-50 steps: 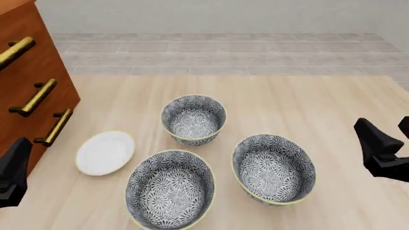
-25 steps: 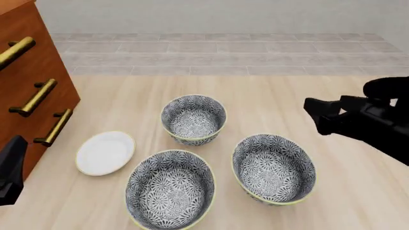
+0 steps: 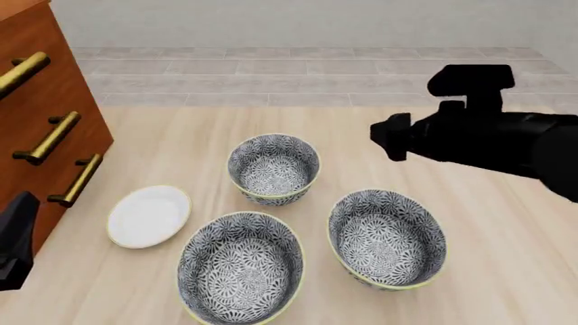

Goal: Stack the bowl at the front on the bowl in the middle.

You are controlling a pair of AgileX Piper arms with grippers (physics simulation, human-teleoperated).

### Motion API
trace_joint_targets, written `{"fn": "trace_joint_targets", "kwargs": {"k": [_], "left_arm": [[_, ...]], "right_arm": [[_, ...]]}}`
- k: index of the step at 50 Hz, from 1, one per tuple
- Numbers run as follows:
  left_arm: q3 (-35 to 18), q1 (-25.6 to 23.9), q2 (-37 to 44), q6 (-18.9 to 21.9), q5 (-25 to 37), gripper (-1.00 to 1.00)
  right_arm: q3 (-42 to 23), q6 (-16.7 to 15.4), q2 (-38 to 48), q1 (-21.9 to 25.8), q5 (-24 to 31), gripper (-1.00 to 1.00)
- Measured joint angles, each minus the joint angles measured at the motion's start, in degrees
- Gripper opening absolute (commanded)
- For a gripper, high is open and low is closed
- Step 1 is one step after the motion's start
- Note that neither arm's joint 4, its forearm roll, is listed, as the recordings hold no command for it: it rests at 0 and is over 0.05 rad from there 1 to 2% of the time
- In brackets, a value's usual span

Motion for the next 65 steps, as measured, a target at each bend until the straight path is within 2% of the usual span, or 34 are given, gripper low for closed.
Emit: {"fn": "trace_joint_targets", "kwargs": {"k": [11,37,65], "left_arm": [[0.03,-0.02,0.62,-0.21,-0.57,1.0],[0.04,0.27,3.23,-0.6,-2.76,1.0],[0.02,0.6,5.62,-0.93,-4.88,1.0]], "right_arm": [[-5.82,0.19,5.19,1.06,2.72,1.0],[-18.25,-0.25,22.23,1.32,4.46,1.0],[-24.93,-0.31,33.02,1.79,3.08,1.0]]}}
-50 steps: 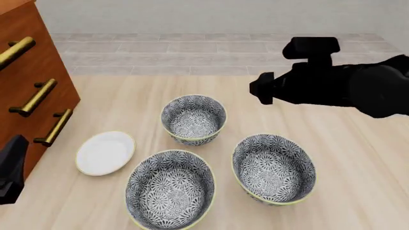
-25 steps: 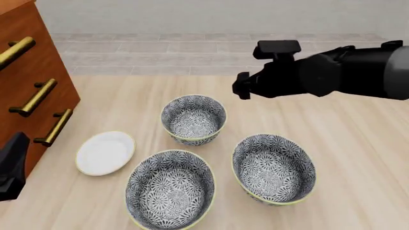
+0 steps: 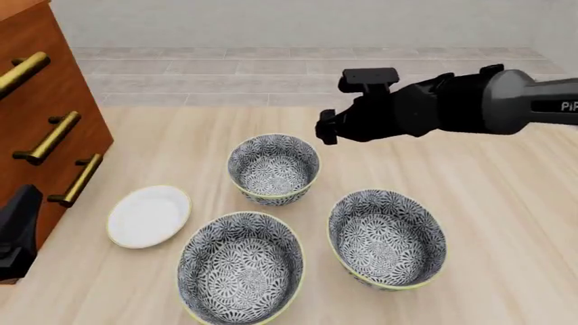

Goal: Stack the bowl at the front on the bowl in the middle.

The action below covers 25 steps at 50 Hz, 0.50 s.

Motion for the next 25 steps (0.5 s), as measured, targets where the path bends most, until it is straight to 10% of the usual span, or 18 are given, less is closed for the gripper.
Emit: {"fn": "trace_joint_targets", "kwargs": {"k": [25], "left_arm": [[-0.17,0.44,0.73,-0.5,-0.55,1.0]], "right_arm": [[-1.8,-0.18,5.85,1.75,-1.89,1.0]]}}
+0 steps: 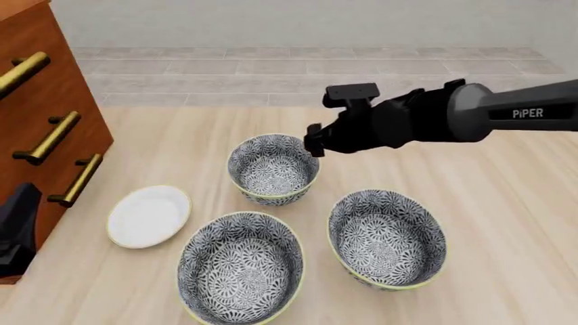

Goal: Stack the bowl at the front on the bowl in the middle.

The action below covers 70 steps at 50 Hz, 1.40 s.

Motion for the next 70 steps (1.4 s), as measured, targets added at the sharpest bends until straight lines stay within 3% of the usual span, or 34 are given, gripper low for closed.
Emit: {"fn": "trace_joint_targets", "kwargs": {"k": [58,59,70], "left_arm": [[-1.4,0.76,-0.5,-0.64,1.14,1.0],[-1.43,0.78,-0.46,-0.65,1.11,1.0],[-1.75,0.88,-0.71,-0.73,1.52,1.0]], "right_arm": [[-0.08,2.27,9.3,4.04,-5.79,1.0],[-0.08,2.31,9.3,4.07,-5.82,-1.0],[-0.37,2.29,8.91,3.98,-6.2,-1.0]]}}
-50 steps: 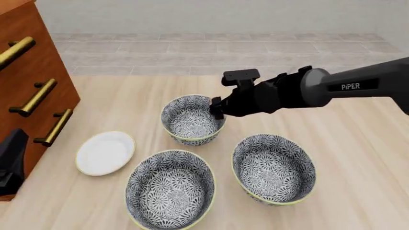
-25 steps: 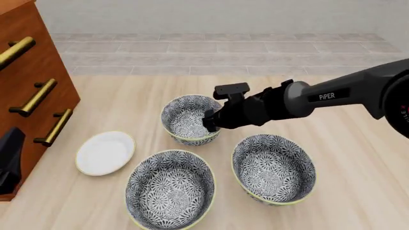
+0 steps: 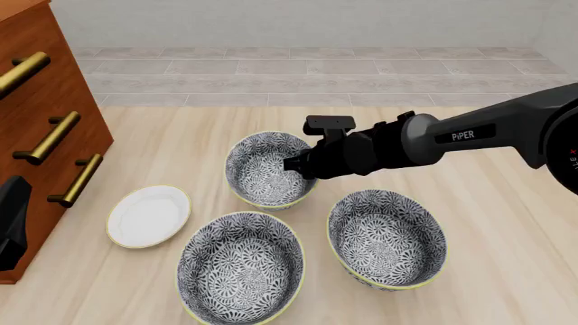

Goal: Stack the bowl at the front on the bowl in the middle.

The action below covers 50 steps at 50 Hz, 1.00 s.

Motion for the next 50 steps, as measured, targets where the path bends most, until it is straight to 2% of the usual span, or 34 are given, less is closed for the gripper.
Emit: {"fn": "trace_joint_targets", "kwargs": {"k": [22,50], "left_arm": [[-0.39,-0.37,-1.85,-0.1,1.79,1.0],[-0.9,-0.23,-3.02,0.12,3.28,1.0]], "right_arm": [[0.18,0.02,-2.92,-1.2,0.7,-1.0],[0.15,-1.13,-13.79,-3.59,4.98,-1.0]]}}
